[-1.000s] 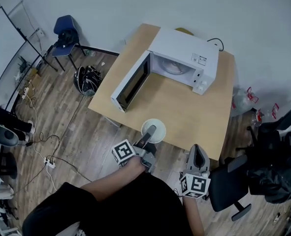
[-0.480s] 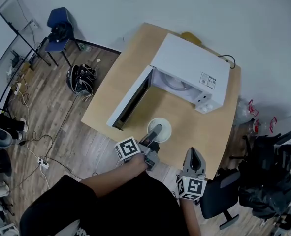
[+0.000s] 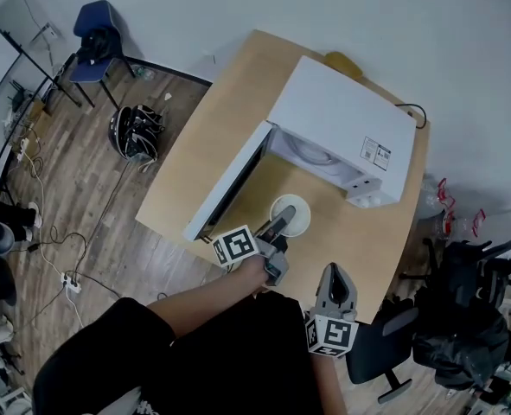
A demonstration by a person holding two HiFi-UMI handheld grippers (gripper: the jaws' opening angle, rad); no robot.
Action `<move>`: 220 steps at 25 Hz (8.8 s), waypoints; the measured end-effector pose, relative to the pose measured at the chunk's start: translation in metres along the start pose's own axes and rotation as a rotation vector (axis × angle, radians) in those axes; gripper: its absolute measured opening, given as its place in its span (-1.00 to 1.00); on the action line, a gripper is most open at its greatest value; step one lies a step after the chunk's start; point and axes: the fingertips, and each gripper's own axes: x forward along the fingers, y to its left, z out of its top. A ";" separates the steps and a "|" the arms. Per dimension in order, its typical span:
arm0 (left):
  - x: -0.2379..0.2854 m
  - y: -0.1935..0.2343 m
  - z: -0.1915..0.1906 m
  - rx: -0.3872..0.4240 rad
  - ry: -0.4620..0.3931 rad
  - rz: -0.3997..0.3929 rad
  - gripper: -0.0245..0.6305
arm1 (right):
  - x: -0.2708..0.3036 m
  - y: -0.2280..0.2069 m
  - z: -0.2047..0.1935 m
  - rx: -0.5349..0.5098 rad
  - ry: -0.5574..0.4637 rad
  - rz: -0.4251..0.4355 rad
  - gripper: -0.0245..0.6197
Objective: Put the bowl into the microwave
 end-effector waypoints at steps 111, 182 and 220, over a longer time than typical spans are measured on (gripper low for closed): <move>0.237 0.125 0.108 0.444 -0.072 0.340 -0.06 | 0.104 -0.083 0.020 0.022 -0.011 0.133 -0.74; 0.212 0.123 0.077 1.292 0.269 0.374 0.16 | 0.080 -0.059 0.008 0.106 0.033 0.113 -0.74; 0.169 0.094 0.056 1.173 0.199 0.386 0.16 | 0.068 -0.076 0.007 0.138 -0.005 0.097 -0.74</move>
